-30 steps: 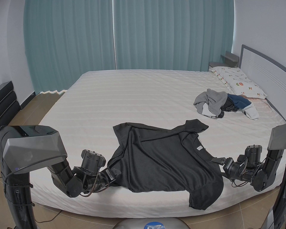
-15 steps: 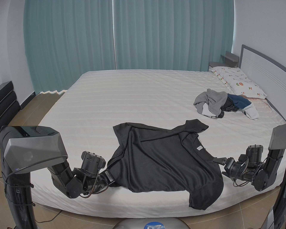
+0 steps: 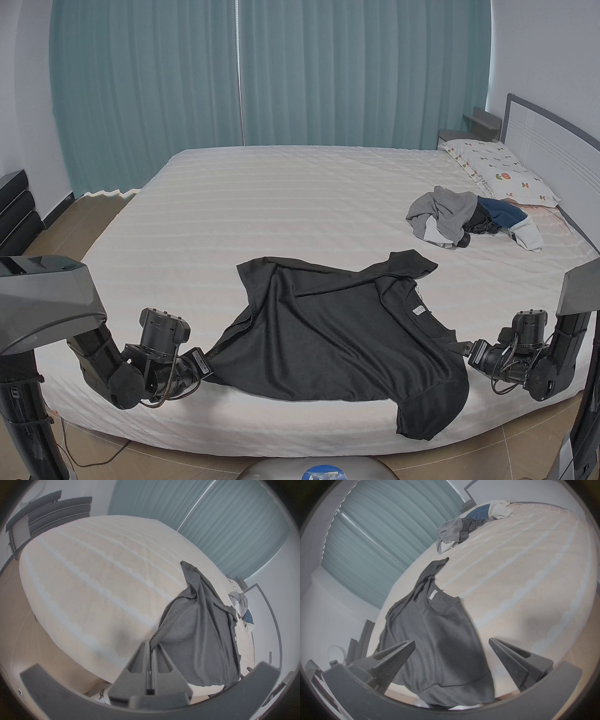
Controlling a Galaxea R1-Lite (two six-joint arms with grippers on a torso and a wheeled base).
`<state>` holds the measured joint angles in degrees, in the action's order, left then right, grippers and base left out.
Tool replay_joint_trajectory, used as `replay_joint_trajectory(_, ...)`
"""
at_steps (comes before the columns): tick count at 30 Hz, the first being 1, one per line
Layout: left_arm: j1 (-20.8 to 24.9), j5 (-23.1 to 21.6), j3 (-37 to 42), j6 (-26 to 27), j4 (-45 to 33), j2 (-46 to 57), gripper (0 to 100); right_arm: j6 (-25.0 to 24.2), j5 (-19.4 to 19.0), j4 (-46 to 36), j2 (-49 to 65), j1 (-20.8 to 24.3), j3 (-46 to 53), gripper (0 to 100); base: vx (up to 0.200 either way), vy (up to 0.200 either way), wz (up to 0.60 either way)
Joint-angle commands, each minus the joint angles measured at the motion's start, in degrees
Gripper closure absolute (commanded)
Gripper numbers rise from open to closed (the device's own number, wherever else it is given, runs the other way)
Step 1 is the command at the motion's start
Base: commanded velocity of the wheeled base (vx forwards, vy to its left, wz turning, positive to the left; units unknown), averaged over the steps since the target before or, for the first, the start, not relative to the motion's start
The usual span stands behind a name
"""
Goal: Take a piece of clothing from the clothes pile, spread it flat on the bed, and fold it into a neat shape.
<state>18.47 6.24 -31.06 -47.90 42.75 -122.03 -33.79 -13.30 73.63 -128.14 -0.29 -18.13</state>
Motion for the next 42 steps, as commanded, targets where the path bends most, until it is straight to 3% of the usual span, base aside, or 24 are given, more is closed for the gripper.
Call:
replay_joint_trajectory(1,-0.98,0.26,1.18,0.79,-0.13,2.76,100,1.36,1.35,0.02,-4.32,0.12,-1.21,0,0.000,0.000,0.00)
replay_joint_trajectory(12,-1.24,0.44,2.23,4.65,-5.66,4.96,100,2.94,1.70,0.11,-6.69,1.17,-3.23,0,0.000,0.000,0.00)
replay_joint_trajectory(13,-1.24,0.35,2.32,5.09,-5.93,4.96,100,3.03,1.79,0.02,-6.78,1.08,-3.32,100,0.000,0.000,0.00)
replay_joint_trajectory(31,0.43,0.35,2.94,7.38,-12.34,4.34,100,9.97,3.02,0.11,-3.26,-5.60,0.02,100,0.000,0.000,0.00)
replay_joint_trajectory(42,1.75,0.35,2.67,7.47,-17.53,4.96,100,13.58,2.93,1.60,-4.05,-4.89,0.90,100,0.000,0.000,0.00)
